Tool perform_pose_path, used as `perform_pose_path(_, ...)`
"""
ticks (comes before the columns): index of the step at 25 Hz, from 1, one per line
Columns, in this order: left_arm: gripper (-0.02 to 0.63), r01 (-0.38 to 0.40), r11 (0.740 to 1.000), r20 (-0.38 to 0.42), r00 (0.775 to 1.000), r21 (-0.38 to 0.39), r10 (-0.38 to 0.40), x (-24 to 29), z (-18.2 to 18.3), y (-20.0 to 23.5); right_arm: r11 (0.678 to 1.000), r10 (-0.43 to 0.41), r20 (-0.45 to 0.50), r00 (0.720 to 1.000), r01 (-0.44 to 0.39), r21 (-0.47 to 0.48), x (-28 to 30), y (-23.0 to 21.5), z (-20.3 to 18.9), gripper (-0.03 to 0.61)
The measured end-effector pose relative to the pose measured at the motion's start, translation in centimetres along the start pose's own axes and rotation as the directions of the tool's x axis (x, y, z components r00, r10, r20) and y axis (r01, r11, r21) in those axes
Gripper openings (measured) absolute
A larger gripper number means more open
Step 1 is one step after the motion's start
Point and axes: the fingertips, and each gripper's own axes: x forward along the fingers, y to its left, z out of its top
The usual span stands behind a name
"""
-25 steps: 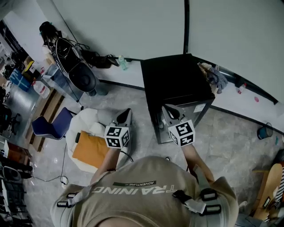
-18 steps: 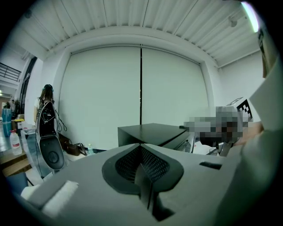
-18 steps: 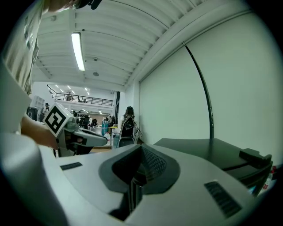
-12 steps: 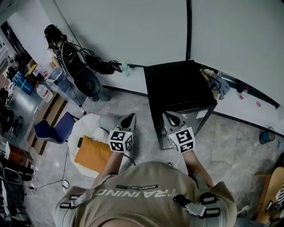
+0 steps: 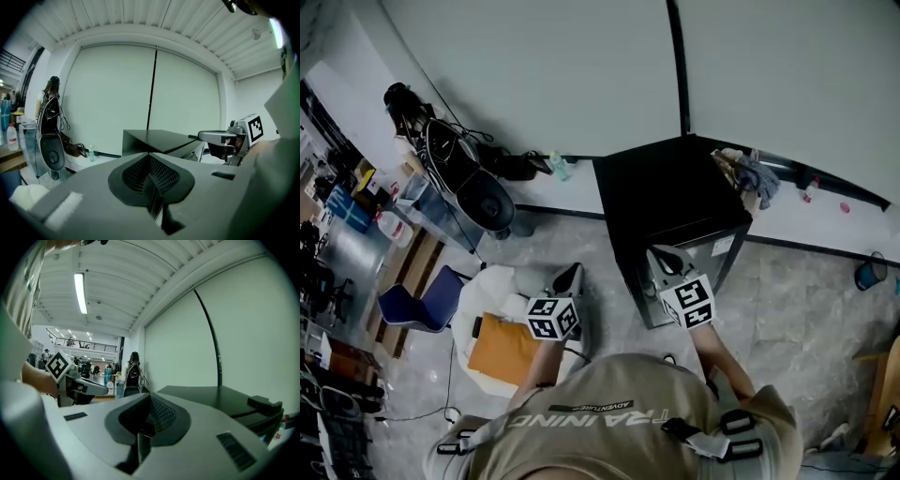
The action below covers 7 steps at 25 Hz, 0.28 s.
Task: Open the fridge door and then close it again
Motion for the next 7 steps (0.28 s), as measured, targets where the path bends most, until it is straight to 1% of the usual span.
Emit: perform_pose_path(7, 0.0, 0.014, 1.0, -0.017, 1.0, 0.013, -0.014, 0.42, -0.85, -0.95, 1.0, 0.0, -0.02, 1.0, 0.0, 0.009, -0.05, 0.07, -0.84, -0.005)
